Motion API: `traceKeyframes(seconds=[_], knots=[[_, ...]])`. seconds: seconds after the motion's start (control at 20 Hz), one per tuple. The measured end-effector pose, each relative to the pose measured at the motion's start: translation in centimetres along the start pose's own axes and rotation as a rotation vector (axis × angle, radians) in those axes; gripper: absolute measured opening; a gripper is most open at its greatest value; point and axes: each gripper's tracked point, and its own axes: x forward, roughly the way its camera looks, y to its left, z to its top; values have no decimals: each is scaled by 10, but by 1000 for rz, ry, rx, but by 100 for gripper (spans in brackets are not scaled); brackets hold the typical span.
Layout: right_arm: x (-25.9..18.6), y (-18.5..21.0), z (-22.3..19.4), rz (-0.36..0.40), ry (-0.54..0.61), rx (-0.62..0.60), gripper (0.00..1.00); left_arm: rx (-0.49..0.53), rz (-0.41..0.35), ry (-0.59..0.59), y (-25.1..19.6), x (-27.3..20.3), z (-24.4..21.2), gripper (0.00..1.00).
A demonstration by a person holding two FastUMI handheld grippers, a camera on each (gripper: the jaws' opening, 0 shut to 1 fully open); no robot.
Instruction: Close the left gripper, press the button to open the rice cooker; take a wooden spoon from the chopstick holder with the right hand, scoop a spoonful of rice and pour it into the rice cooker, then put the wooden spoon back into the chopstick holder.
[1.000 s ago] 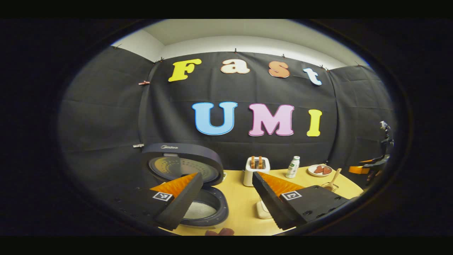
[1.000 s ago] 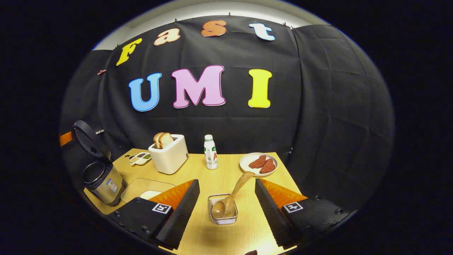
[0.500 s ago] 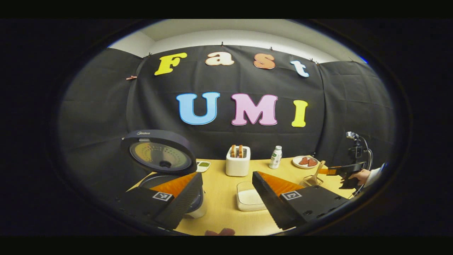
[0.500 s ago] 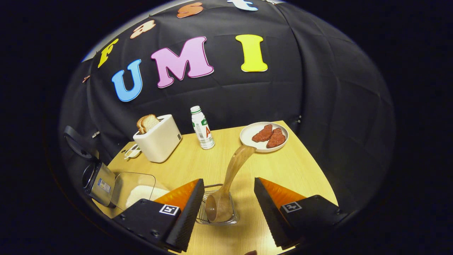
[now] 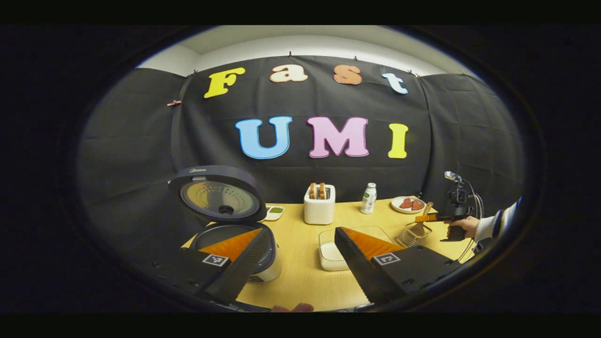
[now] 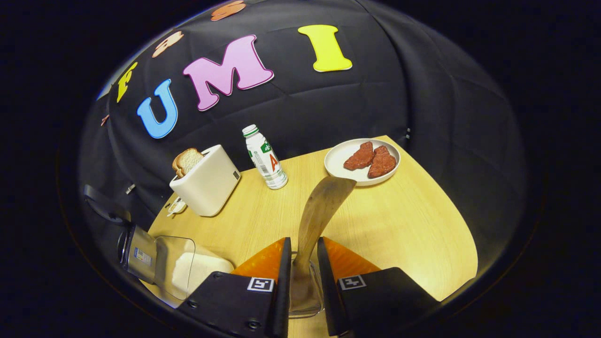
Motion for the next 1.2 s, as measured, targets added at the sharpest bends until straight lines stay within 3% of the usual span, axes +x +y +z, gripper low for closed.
traceKeyframes(seconds=[0.15, 0.35, 0.65, 0.95, 1.2], knots=[[3, -1, 4, 15, -2, 64, 14, -11, 12, 5, 8, -2, -3, 96], [-12, 1, 7, -7, -32, 16, 7, -15, 16, -3, 14, -2, -3, 96], [-24, 12, 30, -9, -98, 36, 7, -38, -4, -11, 19, 0, -6, 96], [-61, 29, 73, -56, -232, -32, 7, -51, -22, -35, 31, 10, -2, 96], [-95, 90, 104, -5, -328, -61, 7, -64, -46, -45, 45, 22, -2, 96]])
